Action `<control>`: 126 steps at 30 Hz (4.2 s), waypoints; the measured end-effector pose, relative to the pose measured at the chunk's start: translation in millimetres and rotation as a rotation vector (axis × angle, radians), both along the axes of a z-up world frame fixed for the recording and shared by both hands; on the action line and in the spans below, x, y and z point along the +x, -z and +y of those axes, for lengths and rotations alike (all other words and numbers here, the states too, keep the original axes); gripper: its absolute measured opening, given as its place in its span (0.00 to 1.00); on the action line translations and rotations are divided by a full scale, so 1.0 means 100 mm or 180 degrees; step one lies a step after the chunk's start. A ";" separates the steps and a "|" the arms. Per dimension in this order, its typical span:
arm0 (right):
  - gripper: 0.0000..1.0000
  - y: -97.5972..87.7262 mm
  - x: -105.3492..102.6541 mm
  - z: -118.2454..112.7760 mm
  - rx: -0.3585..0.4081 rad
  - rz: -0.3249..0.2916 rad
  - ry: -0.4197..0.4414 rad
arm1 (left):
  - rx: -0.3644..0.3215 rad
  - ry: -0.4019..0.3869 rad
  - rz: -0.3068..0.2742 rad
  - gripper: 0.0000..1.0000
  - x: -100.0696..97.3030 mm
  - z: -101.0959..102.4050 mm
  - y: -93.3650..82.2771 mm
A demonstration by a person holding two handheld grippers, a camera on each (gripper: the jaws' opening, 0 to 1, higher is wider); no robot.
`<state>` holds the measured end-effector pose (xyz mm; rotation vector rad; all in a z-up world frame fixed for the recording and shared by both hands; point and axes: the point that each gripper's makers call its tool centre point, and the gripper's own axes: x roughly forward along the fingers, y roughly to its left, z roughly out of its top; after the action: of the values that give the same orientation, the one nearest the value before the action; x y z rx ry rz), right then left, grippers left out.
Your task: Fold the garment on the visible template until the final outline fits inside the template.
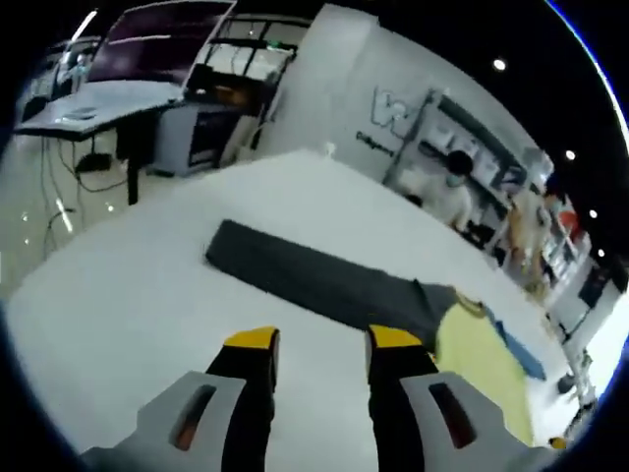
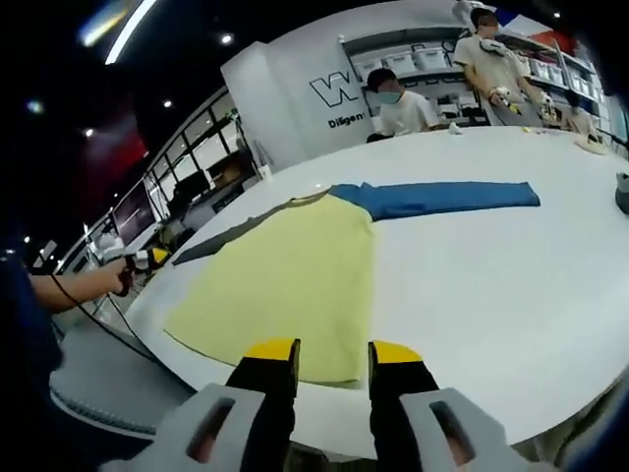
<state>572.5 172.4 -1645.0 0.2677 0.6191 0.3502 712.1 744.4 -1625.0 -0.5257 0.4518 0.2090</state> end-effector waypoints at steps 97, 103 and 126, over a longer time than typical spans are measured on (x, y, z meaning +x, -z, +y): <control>0.15 -0.14 0.03 0.05 0.0242 -0.0133 0.0187 | 0.0480 0.3299 -0.0948 0.01 0.88 -2.76 -1.73; 0.15 -0.14 0.03 0.05 0.0254 -0.0123 0.0212 | 0.0727 0.3792 -0.0706 0.01 0.54 -3.13 -1.32; 0.16 -0.11 0.02 0.02 0.0298 -0.0105 0.0272 | 0.0958 0.5036 -0.0636 0.01 -0.57 -3.83 -0.51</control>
<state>574.3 174.1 -1633.8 0.3762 0.5579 0.3012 654.8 360.9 -1574.3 0.2079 0.5133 -1.2668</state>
